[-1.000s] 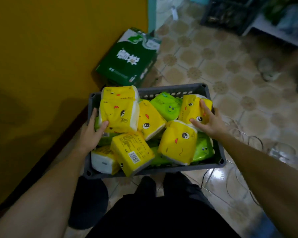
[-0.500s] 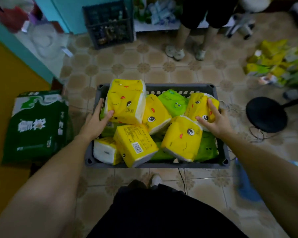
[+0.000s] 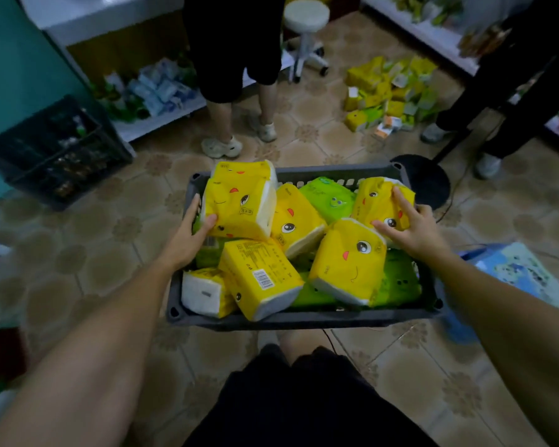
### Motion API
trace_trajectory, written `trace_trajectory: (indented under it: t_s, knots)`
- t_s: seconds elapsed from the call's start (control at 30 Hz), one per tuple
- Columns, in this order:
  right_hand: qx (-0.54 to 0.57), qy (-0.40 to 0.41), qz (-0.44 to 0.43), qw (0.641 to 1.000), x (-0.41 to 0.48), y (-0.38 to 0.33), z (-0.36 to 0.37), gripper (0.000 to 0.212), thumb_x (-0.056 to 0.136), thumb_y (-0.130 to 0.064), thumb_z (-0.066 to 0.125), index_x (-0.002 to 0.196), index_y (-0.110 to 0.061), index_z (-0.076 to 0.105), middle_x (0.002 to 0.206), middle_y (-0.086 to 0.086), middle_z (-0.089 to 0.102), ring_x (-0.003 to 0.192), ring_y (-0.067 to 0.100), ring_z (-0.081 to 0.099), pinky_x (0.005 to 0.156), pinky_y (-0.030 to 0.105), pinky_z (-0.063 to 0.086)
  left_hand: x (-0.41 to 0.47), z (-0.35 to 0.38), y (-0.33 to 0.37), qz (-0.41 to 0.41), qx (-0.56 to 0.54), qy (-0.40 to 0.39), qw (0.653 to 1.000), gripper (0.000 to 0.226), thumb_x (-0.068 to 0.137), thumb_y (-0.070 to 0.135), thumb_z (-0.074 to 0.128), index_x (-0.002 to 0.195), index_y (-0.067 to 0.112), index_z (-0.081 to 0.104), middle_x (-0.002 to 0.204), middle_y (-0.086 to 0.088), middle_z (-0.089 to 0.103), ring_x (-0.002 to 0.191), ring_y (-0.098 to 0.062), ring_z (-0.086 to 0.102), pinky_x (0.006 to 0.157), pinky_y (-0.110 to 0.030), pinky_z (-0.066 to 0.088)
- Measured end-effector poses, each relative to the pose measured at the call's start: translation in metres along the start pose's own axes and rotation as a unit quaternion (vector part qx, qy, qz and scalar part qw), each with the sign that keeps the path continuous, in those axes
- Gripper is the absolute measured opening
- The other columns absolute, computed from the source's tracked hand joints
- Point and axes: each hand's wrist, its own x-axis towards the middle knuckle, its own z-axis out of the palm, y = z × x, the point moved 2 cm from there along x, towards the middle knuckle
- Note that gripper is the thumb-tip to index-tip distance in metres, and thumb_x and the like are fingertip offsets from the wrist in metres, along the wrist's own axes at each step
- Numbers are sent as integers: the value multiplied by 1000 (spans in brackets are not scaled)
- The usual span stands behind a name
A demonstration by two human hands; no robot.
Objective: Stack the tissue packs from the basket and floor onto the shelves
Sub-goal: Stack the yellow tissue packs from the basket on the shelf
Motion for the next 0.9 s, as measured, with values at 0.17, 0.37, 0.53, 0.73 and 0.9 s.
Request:
trace_trajectory:
  t_s: [0.17,0.37,0.53,0.73,0.9]
  knots:
    - [26,49,36,998,35,-9,-23,82,83,-50,58,146,-41,8,139,13,23,128,34,33,104,42,33,82,-13,60,66,35,-34,997,87,71,82,33,145,47,3,156,6,17,141,-23,23,113,-45,22]
    - [57,80,54,994,104,-13,-49,81,81,-52,55,146,-40,8,139,15,23,129,35,32,105,43,31,176,-11,116,102,89,-22,991,76,77,76,35,143,50,7,152,-5,30,137,-31,32,109,-47,28]
    - [70,90,71,991,186,-17,-81,84,75,-62,48,145,-44,5,141,13,23,129,35,32,104,43,31,258,0,167,111,109,-18,988,75,83,72,38,146,44,8,148,-13,37,131,-38,38,104,-46,32]
    - [87,98,93,987,277,-18,-122,91,67,-74,47,144,-47,5,138,12,25,129,33,34,104,43,32,355,8,236,128,169,-4,977,81,74,73,29,146,44,8,143,-19,41,130,-38,39,100,-44,35]
    - [105,122,95,982,337,-25,-156,88,71,-69,49,144,-46,7,139,12,23,129,33,34,106,44,32,427,17,286,146,194,2,970,75,81,73,33,145,46,7,141,-18,44,127,-37,43,98,-45,38]
